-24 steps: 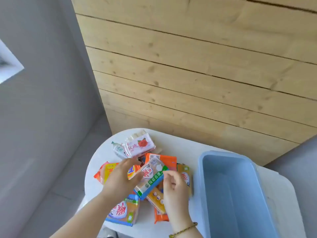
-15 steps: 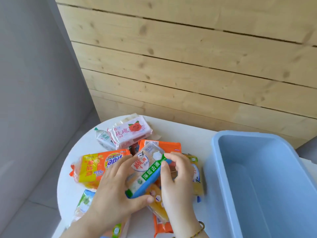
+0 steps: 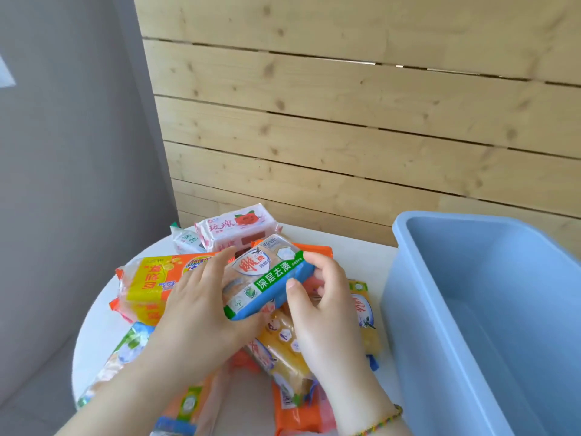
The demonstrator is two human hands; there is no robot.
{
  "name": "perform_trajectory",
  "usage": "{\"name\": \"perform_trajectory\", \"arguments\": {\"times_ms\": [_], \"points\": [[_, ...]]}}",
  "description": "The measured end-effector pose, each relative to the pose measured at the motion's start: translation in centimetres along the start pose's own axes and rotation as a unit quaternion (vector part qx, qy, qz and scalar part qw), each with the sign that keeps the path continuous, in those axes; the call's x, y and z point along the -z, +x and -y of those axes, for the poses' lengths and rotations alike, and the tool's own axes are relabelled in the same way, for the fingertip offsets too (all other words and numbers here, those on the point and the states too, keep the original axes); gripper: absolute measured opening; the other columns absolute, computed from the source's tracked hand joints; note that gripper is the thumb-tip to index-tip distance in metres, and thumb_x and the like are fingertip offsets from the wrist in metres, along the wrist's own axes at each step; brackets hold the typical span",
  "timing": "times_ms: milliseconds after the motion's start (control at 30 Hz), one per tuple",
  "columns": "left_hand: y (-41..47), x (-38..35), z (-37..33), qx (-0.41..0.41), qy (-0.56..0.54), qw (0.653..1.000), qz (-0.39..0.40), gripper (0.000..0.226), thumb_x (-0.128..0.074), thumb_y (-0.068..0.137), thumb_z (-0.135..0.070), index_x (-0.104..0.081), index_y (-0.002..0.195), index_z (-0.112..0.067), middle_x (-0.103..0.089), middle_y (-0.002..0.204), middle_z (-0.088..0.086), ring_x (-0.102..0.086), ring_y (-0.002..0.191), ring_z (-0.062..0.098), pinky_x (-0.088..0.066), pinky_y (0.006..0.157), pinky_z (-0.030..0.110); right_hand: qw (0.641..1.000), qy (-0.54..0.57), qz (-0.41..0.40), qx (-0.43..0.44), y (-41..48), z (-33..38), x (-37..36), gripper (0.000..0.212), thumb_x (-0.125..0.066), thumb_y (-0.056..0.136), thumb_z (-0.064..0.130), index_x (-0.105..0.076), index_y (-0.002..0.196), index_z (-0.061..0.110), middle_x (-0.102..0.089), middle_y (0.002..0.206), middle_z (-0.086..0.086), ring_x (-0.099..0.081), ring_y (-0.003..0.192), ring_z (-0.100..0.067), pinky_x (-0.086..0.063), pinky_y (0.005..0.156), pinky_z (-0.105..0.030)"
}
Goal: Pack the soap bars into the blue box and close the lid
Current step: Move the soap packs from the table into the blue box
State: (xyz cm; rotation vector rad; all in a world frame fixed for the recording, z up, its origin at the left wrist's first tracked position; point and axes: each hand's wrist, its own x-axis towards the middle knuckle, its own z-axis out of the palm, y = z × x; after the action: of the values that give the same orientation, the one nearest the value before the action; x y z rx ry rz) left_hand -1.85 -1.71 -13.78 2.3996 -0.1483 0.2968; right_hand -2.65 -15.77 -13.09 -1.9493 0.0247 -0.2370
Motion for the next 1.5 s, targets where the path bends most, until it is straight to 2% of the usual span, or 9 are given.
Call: {"name": "perform_trajectory", "arguments": {"times_ms": [267, 367, 533, 700, 867, 1067, 1233, 1367, 1500], "points": [[0.4, 0.8, -0.4, -0.03, -0.016, 0.999, 0.013, 0.072, -0.073, 0.062, -0.031, -0.034, 0.123, -0.03, -0.062, 0.109, -0.002, -0.054, 0.099, 0.02, -0.045, 0.075, 0.029, 0.996, -0.073, -0.024, 0.041, -3.1, 1.9, 0.8, 0.049, -0.052, 0.088, 0.014, -0.037, 0.134, 0.019, -0.042, 0.133, 0.007, -0.036, 0.126, -0.008, -0.031, 0.107, -0.019], [0.3, 0.9, -0.3, -0.062, -0.049, 0.997, 0.007, 0.074, -0.075, 0.062, -0.025, -0.034, 0.123, -0.033, -0.055, 0.102, -0.012, -0.053, 0.093, 0.013, -0.041, 0.063, 0.014, 0.99, -0.106, -0.035, 0.083, -4.0, 2.5, 1.1, 0.052, -0.054, 0.086, 0.015, -0.037, 0.134, 0.022, -0.042, 0.129, 0.009, -0.036, 0.125, -0.008, -0.024, 0.099, -0.008], [-0.1, 1.4, 0.4, -0.116, -0.091, 0.989, 0.014, 0.078, -0.079, 0.059, -0.024, -0.033, 0.117, -0.047, -0.05, 0.107, -0.016, -0.055, 0.103, 0.013, -0.05, 0.076, 0.021, 0.963, -0.246, 0.019, 0.113, -3.1, 3.9, 2.2, 0.076, -0.058, 0.083, 0.021, -0.014, 0.145, 0.027, -0.018, 0.152, 0.005, -0.016, 0.139, -0.015, -0.017, 0.112, -0.023], [-0.5, 1.7, 0.5, -0.151, -0.089, 0.984, -0.004, 0.085, -0.08, 0.057, -0.025, -0.024, 0.113, -0.056, -0.042, 0.106, -0.027, -0.046, 0.102, 0.002, -0.039, 0.068, 0.003, 0.864, -0.451, 0.163, 0.15, -0.5, 4.6, 2.3, 0.1, -0.067, 0.076, 0.023, 0.003, 0.147, 0.029, 0.007, 0.158, 0.0, 0.001, 0.144, -0.024, -0.006, 0.118, -0.038], [-0.8, 2.1, 1.0, -0.187, -0.095, 0.978, -0.014, 0.088, -0.081, 0.054, -0.029, -0.023, 0.109, -0.066, -0.037, 0.108, -0.042, -0.039, 0.104, -0.022, -0.039, 0.075, 0.001, 0.792, -0.532, 0.23, 0.192, 1.6, 5.0, 1.5, 0.1, -0.069, 0.075, 0.026, 0.0, 0.147, 0.026, -0.001, 0.158, 0.002, 0.004, 0.145, -0.023, 0.004, 0.117, -0.042], [-0.9, 2.5, 1.1, -0.187, -0.108, 0.976, -0.026, 0.09, -0.083, 0.053, -0.026, -0.023, 0.11, -0.062, -0.039, 0.108, -0.039, -0.047, 0.093, -0.015, -0.038, 0.072, 0.0, 0.77, -0.542, 0.249, 0.226, 2.5, 5.7, 0.7, 0.084, -0.07, 0.073, 0.024, -0.024, 0.142, 0.018, -0.034, 0.146, -0.002, -0.025, 0.135, -0.023, -0.02, 0.113, -0.035], [-1.2, 3.9, 0.3, -0.175, -0.143, 0.974, -0.014, 0.1, -0.083, 0.05, -0.035, -0.012, 0.118, -0.056, -0.032, 0.126, -0.031, -0.035, 0.122, 0.0, -0.033, 0.098, 0.021, 0.768, -0.548, 0.223, 0.248, 2.7, 6.8, 1.5, 0.078, -0.07, 0.071, 0.027, -0.029, 0.137, 0.018, -0.041, 0.139, -0.002, -0.036, 0.125, -0.023, -0.03, 0.104, -0.035], [-1.6, 5.0, -1.2, -0.144, -0.226, 0.961, -0.066, 0.078, -0.067, 0.062, -0.045, -0.013, 0.116, -0.061, -0.025, 0.13, -0.034, -0.023, 0.114, -0.029, -0.023, 0.088, -0.007, 0.762, -0.561, 0.177, 0.271, 3.0, 9.1, 4.8, 0.071, -0.07, 0.068, 0.032, -0.035, 0.129, 0.02, -0.046, 0.13, 0.001, -0.041, 0.119, -0.022, -0.033, 0.1, -0.037], [-1.3, 4.4, -4.4, -0.118, -0.316, 0.939, -0.065, 0.05, -0.05, 0.077, -0.051, -0.028, 0.122, -0.048, -0.038, 0.117, -0.035, -0.036, 0.098, -0.035, -0.031, 0.07, -0.011, 0.806, -0.533, 0.142, 0.215, 2.8, 10.6, 10.6, 0.071, -0.072, 0.066, 0.029, -0.037, 0.127, 0.021, -0.048, 0.122, 0.002, -0.043, 0.111, -0.019, -0.041, 0.09, -0.032]]}}
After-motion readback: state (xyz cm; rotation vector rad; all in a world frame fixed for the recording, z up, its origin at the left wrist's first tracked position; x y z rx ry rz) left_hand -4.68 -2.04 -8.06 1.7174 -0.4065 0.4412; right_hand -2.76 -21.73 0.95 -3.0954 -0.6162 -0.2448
